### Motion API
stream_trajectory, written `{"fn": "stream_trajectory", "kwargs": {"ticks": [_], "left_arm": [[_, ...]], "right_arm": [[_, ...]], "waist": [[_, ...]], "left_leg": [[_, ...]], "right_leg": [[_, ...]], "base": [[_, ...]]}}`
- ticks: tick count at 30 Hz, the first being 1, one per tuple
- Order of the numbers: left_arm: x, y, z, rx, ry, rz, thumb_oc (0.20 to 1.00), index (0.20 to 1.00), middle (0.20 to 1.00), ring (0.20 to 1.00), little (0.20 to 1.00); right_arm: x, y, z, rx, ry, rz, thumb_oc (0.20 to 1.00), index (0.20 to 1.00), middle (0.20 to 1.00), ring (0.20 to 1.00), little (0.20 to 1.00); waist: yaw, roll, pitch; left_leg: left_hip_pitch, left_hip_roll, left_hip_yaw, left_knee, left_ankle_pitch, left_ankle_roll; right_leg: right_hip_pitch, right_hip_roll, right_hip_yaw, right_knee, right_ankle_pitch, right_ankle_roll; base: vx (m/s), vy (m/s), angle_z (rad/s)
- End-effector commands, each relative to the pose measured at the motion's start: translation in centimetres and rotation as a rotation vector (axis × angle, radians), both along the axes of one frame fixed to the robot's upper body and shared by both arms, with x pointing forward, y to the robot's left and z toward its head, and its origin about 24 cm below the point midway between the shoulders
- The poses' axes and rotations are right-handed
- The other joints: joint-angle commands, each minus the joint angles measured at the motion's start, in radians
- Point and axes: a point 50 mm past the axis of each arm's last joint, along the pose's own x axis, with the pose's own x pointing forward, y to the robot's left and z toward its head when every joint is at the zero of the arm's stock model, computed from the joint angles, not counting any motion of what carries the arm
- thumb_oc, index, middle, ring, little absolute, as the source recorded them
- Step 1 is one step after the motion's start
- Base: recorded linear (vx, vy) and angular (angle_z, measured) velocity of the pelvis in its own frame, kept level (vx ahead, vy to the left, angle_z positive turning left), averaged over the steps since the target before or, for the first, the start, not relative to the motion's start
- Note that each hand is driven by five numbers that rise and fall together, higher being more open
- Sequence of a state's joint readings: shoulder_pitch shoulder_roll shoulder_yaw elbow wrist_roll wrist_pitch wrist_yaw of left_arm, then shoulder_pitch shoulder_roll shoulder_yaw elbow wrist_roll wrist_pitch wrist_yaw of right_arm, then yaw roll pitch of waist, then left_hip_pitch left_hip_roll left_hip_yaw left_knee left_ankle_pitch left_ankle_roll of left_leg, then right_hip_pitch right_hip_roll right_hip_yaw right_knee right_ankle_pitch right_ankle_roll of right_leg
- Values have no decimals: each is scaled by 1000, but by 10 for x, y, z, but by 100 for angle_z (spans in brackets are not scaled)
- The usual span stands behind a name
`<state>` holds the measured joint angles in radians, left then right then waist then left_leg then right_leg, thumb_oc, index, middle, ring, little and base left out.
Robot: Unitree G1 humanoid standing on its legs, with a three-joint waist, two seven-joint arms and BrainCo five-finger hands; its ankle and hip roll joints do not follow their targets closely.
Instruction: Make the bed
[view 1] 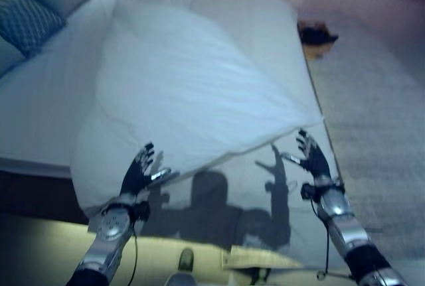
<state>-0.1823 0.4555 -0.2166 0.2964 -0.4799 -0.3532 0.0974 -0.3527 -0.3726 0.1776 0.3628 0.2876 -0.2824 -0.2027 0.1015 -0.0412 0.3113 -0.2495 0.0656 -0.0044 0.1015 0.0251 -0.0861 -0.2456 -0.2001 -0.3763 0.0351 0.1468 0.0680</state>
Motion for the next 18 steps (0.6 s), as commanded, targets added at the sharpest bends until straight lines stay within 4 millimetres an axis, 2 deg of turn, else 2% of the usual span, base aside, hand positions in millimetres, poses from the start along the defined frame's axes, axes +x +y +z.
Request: {"fn": "stream_trajectory", "kwargs": {"ticks": [1, 5, 6, 8, 9, 10, 11, 12, 13, 15, 16, 17, 18], "left_arm": [[16, -14, 20, -109, -76, -9, 1000, 1000, 1000, 1000, 1000], [29, -36, 23, -305, -53, -27, 1000, 1000, 1000, 1000, 1000], [30, -36, 23, -305, -54, -28, 1000, 1000, 1000, 1000, 1000], [37, -53, 31, -463, -56, -52, 1000, 1000, 1000, 1000, 1000], [38, -62, 34, -507, -56, -74, 1000, 1000, 1000, 1000, 1000], [38, -62, 34, -507, -56, -75, 1000, 1000, 1000, 1000, 1000], [40, -73, 39, -522, -60, -111, 1000, 1000, 1000, 1000, 1000], [40, -74, 40, -522, -61, -113, 1000, 1000, 1000, 1000, 1000], [36, -85, 36, -565, -33, -154, 1000, 1000, 1000, 1000, 1000], [35, -91, 35, -596, -18, -181, 1000, 1000, 1000, 1000, 1000], [32, -101, 37, -664, -6, -226, 1000, 1000, 1000, 1000, 1000], [32, -101, 37, -664, -5, -226, 1000, 1000, 1000, 1000, 1000], [28, -112, 36, -721, 17, -272, 1000, 1000, 1000, 1000, 1000]], "right_arm": [[9, 14, 36, 73, -146, 17, 1000, 1000, 1000, 1000, 1000], [20, 31, 61, 108, -212, 30, 1000, 1000, 1000, 1000, 1000], [20, 31, 61, 108, -212, 30, 1000, 1000, 1000, 1000, 1000], [25, 37, 78, 148, -264, 9, 1000, 1000, 1000, 1000, 1000], [26, 39, 82, 157, -279, -1, 1000, 1000, 1000, 1000, 1000], [26, 39, 82, 157, -279, -1, 1000, 1000, 1000, 1000, 1000], [28, 38, 86, 172, -287, -40, 1000, 1000, 1000, 1000, 1000], [29, 38, 86, 173, -289, -41, 1000, 1000, 1000, 1000, 1000], [31, 40, 92, 188, -303, -58, 1000, 1000, 1000, 1000, 1000], [33, 41, 94, 198, -305, -66, 1000, 1000, 1000, 1000, 1000], [35, 42, 102, 252, -329, -69, 1000, 1000, 1000, 1000, 1000], [35, 42, 102, 253, -329, -70, 1000, 1000, 1000, 1000, 1000], [36, 40, 109, 291, -353, -91, 1000, 1000, 1000, 1000, 1000]], "waist": [[3, -20, 31], [-3, -29, 76], [-4, -29, 75], [-9, -36, 104], [-11, -39, 111], [-11, -39, 109], [-5, -39, 112], [-7, -42, 115], [3, -45, 108], [7, -48, 108], [9, -54, 114], [9, -54, 114], [9, -57, 125]], "left_leg": [[-87, -7, -49, 74, -26, 37], [-200, -22, -58, 138, -25, 41], [-203, -22, -58, 140, -26, 41], [-281, -29, -61, 168, -17, 37], [-307, -29, -65, 172, -11, 36], [-310, -30, -66, 173, -12, 36], [-333, -20, -75, 171, -28, 25], [-348, -28, -71, 171, -1, 30], [-346, -16, -81, 168, -26, 28], [-353, -14, -87, 168, -28, 29], [-363, -14, -92, 178, -35, 33], [-364, -14, -92, 179, -35, 33], [-378, -16, -97, 195, -43, 34]], "right_leg": [[-72, -95, 32, 117, -55, 88], [-183, -111, 47, 171, -52, 82], [-186, -111, 47, 172, -52, 82], [-249, -119, 45, 206, -54, 78], [-271, -120, 41, 212, -53, 78], [-273, -120, 41, 213, -54, 78], [-297, -111, 42, 230, -81, 87], [-306, -118, 34, 222, -56, 76], [-317, -105, 35, 238, -86, 83], [-325, -106, 31, 245, -88, 83], [-333, -106, 26, 254, -90, 82], [-334, -106, 26, 254, -91, 82], [-341, -107, 24, 264, -93, 82]], "base": [[-149, 20, -1], [-126, 14, 2], [-120, 10, 12], [-115, -2, 14], [-58, -5, 11], [33, -53, 14], [-23, -22, 14], [77, -66, 19], [29, -39, 16], [61, -55, 8], [0, 0, 0], [-6, -52, -1], [0, 0, 0]]}}
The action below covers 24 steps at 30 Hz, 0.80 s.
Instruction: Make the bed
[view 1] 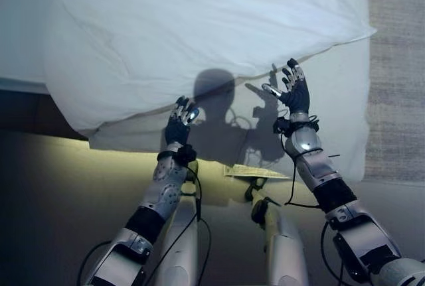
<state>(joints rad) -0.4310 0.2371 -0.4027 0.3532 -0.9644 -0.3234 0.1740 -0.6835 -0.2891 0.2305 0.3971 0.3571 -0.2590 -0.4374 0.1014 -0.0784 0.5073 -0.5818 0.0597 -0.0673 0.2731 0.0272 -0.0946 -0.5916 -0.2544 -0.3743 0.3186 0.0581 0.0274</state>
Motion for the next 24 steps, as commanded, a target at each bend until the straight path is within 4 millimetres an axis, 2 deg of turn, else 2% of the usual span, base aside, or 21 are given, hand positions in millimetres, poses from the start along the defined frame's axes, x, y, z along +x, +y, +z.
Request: {"fn": "stream_trajectory", "kwargs": {"ticks": [1, 6, 10, 12, 17, 20, 21, 24], "left_arm": [[-14, -24, 14, -152, -66, -120, 1000, 1000, 1000, 1000, 1000], [-20, -36, 13, -222, -50, -183, 1000, 1000, 1000, 1000, 1000], [-23, -44, 8, -390, 2, -201, 1000, 1000, 1000, 1000, 1000], [-24, -46, 6, -415, 15, -209, 1000, 1000, 1000, 1000, 1000], [-15, -37, 4, -611, 54, -112, 1000, 1000, 1000, 1000, 1000], [-7, -30, 6, -664, 56, -42, 1000, 1000, 1000, 1000, 1000], [1, -23, 10, -727, 55, 36, 1000, 1000, 1000, 1000, 1000], [8, -15, 21, -749, 19, 97, 1000, 1000, 1000, 1000, 1000]], "right_arm": [[-5, -7, 27, 126, -139, -40, 1000, 1000, 1000, 1000, 1000], [-6, -6, 37, 71, -174, -76, 1000, 1000, 1000, 1000, 1000], [-8, -4, 49, 77, -224, -94, 1000, 1000, 1000, 1000, 1000], [-8, -3, 51, 77, -232, -96, 1000, 1000, 1000, 1000, 1000], [-12, 3, 62, 82, -280, -89, 1000, 1000, 1000, 1000, 1000], [-13, 5, 64, 101, -289, -78, 1000, 1000, 1000, 1000, 1000], [-13, 8, 64, 138, -286, -52, 1000, 1000, 1000, 1000, 1000], [-11, 10, 62, 235, -270, -6, 1000, 1000, 1000, 1000, 1000]], "waist": [[7, -20, -64], [7, -28, -44], [8, -43, -22], [7, -46, -19], [11, -71, 0], [8, -84, 3], [6, -95, 5], [1, -104, 10]], "left_leg": [[-50, -11, -34, 26, -47, 43], [-68, -11, -36, 31, -48, 43], [-97, -14, -45, 34, -44, 41], [-106, -17, -50, 36, -43, 40], [-159, -21, -61, 48, -38, 38], [-179, -22, -65, 58, -40, 36], [-194, -21, -69, 67, -41, 34], [-212, -20, -69, 80, -45, 33]], "right_leg": [[0, -51, 21, -15, -5, 123], [-15, -45, 21, -16, -4, 123], [-37, -42, 15, -13, -6, 122], [-43, -41, 13, -11, -7, 122], [-90, -36, 6, 5, -7, 121], [-106, -33, 3, 10, -7, 120], [-118, -31, 2, 16, -8, 121], [-133, -29, 1, 24, -8, 121]], "base": [[0, 0, 0], [-1, -7, 3], [-2, -18, 1], [-11, -28, 5], [-22, -15, 9], [0, 0, 0], [0, 0, 0], [-16, -3, 4]]}}
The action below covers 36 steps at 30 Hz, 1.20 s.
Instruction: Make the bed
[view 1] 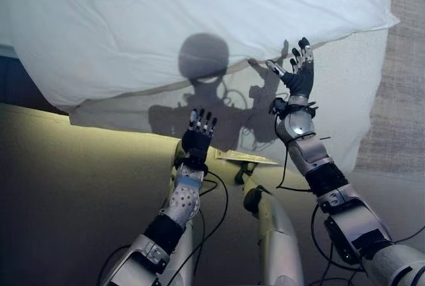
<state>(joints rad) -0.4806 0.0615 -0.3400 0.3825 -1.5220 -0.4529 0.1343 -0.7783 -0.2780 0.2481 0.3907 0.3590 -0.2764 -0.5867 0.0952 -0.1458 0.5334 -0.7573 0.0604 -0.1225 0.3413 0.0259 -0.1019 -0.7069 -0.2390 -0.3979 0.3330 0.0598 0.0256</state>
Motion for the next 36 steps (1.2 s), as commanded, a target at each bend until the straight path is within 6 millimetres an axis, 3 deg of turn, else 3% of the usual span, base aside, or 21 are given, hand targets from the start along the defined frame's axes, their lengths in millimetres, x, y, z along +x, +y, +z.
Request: {"fn": "stream_trajectory", "kwargs": {"ticks": [1, 5, 6, 7, 11, 18, 22, 28, 35, 36], "left_arm": [[3, 8, 26, -34, -82, 84, 1000, 1000, 1000, 1000, 1000], [6, 17, 45, 9, -122, 135, 1000, 1000, 1000, 1000, 1000], [6, 17, 46, 12, -122, 136, 1000, 1000, 1000, 1000, 1000], [7, 17, 48, 14, -122, 143, 1000, 1000, 1000, 1000, 1000], [8, 22, 57, 19, -131, 181, 1000, 1000, 1000, 1000, 1000], [5, 22, 65, 54, -172, 180, 1000, 1000, 1000, 1000, 1000], [3, 21, 68, 74, -202, 171, 1000, 1000, 1000, 1000, 1000], [2, 21, 74, 107, -260, 154, 1000, 1000, 1000, 1000, 1000], [-2, 23, 76, 180, -339, 125, 1000, 1000, 1000, 1000, 1000], [-3, 24, 75, 194, -350, 118, 1000, 1000, 1000, 1000, 1000]], "right_arm": [[-12, 1, 28, 234, -169, 102, 1000, 1000, 1000, 1000, 1000], [-6, 7, 17, 604, -132, 244, 1000, 1000, 1000, 1000, 1000], [-5, 7, 17, 607, -134, 249, 1000, 1000, 1000, 1000, 1000], [-2, 6, 15, 748, -130, 270, 1000, 1000, 1000, 1000, 1000], [1, 7, 13, 917, -137, 296, 1000, 1000, 1000, 1000, 1000], [1, 15, 6, 1051, -131, 340, 1000, 1000, 1000, 1000, 1000], [1, 16, 4, 1066, -134, 375, 1000, 1000, 1000, 1000, 1000], [7, 9, 20, 1012, -190, 430, 1000, 1000, 1000, 1000, 1000], [18, -22, 63, 852, -297, 448, 1000, 1000, 1000, 1000, 1000], [19, -29, 80, 776, -312, 441, 1000, 1000, 1000, 1000, 1000]], "waist": [[5, -41, -14], [4, -43, -14], [4, -44, -14], [6, -37, -14], [8, -25, -13], [13, -5, -14], [15, -3, -14], [19, -2, -14], [40, -6, -14], [48, -10, -14]], "left_leg": [[-47, -19, -14, 15, -46, 40], [-86, -20, -13, 33, -51, 38], [-88, -20, -12, 34, -52, 38], [-100, -23, -9, 38, -55, 37], [-125, -27, -4, 48, -57, 35], [-144, -31, 9, 59, -61, 39], [-146, -32, 13, 57, -60, 41], [-150, -35, 12, 55, -59, 41], [-143, -36, 4, 41, -54, 37], [-143, -36, 3, 39, -52, 36]], "right_leg": [[-25, -44, 24, 10, -9, 122], [-61, -45, 25, 16, -7, 123], [-64, -45, 25, 18, -7, 123], [-75, -49, 28, 21, -9, 123], [-101, -54, 34, 32, -12, 123], [-134, -63, 45, 51, -18, 121], [-144, -68, 48, 54, -16, 124], [-147, -71, 48, 53, -14, 126], [-144, -71, 40, 53, -13, 129], [-143, -71, 36, 52, -11, 131]], "base": [[0, 0, 0], [0, 0, 0], [1, 33, 1], [0, 0, 0], [0, 34, 1], [0, 0, 0], [0, 0, 0], [0, -6, -3], [-1, -9, 2], [0, 0, 0]]}}
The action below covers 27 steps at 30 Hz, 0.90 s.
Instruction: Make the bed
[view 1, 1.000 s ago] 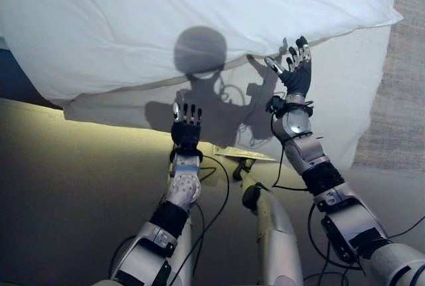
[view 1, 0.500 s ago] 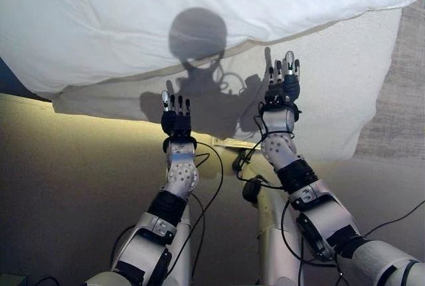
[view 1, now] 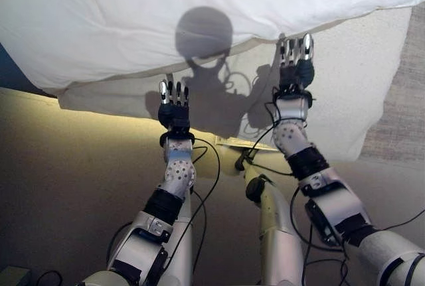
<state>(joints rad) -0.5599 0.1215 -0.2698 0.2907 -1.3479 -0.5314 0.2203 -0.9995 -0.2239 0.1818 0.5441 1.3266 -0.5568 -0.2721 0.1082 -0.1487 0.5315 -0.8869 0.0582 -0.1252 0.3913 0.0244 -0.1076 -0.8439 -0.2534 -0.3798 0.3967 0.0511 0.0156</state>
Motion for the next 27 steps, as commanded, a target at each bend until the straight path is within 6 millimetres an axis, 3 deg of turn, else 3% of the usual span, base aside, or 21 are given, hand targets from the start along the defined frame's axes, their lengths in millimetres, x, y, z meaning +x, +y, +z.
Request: {"fn": "stream_trajectory", "kwargs": {"ticks": [1, 8, 13, 17, 21, 24, 27], "left_arm": [[-13, -3, 20, 110, -161, -47, 1000, 1000, 1000, 1000, 1000], [-18, 0, 16, 177, -188, -80, 1000, 1000, 1000, 1000, 1000], [-19, 0, 17, 201, -199, -97, 1000, 1000, 1000, 1000, 1000], [-25, -5, 17, 240, -219, -145, 1000, 1000, 1000, 1000, 1000], [-25, -9, 18, 251, -226, -162, 1000, 1000, 1000, 1000, 1000], [-23, -7, 17, 235, -213, -141, 1000, 1000, 1000, 1000, 1000], [-23, -3, 11, 191, -186, -118, 1000, 1000, 1000, 1000, 1000]], "right_arm": [[-3, -23, 43, -89, -132, -60, 1000, 1000, 1000, 1000, 1000], [0, -31, 94, -265, -184, -98, 1000, 1000, 1000, 1000, 1000], [6, -34, 106, -312, -135, -127, 1000, 1000, 1000, 1000, 1000], [20, -47, 110, -389, 28, -197, 1000, 1000, 1000, 1000, 1000], [23, -47, 106, -361, 66, -204, 1000, 1000, 1000, 1000, 1000], [24, -36, 92, -330, 41, -150, 1000, 1000, 1000, 1000, 1000], [19, -39, 59, -186, 16, -126, 1000, 1000, 1000, 1000, 1000]], "waist": [[38, -9, -12], [56, -23, -12], [63, -32, -12], [77, -30, -12], [76, -23, -11], [65, -29, -11], [45, -30, -11]], "left_leg": [[-12, -34, 4, -13, -49, 42], [-5, -28, -2, -28, -43, 39], [-3, -26, -5, -37, -38, 37], [-4, -28, -10, -48, -34, 39], [-10, -32, -12, -49, -33, 41], [-10, -34, -13, -40, -36, 44], [-5, -36, -12, -34, -43, 50]], "right_leg": [[-5, -56, 17, -12, -1, 143], [0, -49, 7, -15, 2, 145], [3, -46, 5, -17, -1, 144], [2, -43, 1, -18, -4, 144], [-5, -40, 3, -14, -5, 143], [-3, -38, 3, -6, -13, 141], [6, -38, 0, -8, -14, 142]], "base": [[0, 0, 0], [0, -7, 2], [0, 0, 0], [0, 0, 0], [9, 24, 5], [9, 17, 5], [0, 0, 0]]}}
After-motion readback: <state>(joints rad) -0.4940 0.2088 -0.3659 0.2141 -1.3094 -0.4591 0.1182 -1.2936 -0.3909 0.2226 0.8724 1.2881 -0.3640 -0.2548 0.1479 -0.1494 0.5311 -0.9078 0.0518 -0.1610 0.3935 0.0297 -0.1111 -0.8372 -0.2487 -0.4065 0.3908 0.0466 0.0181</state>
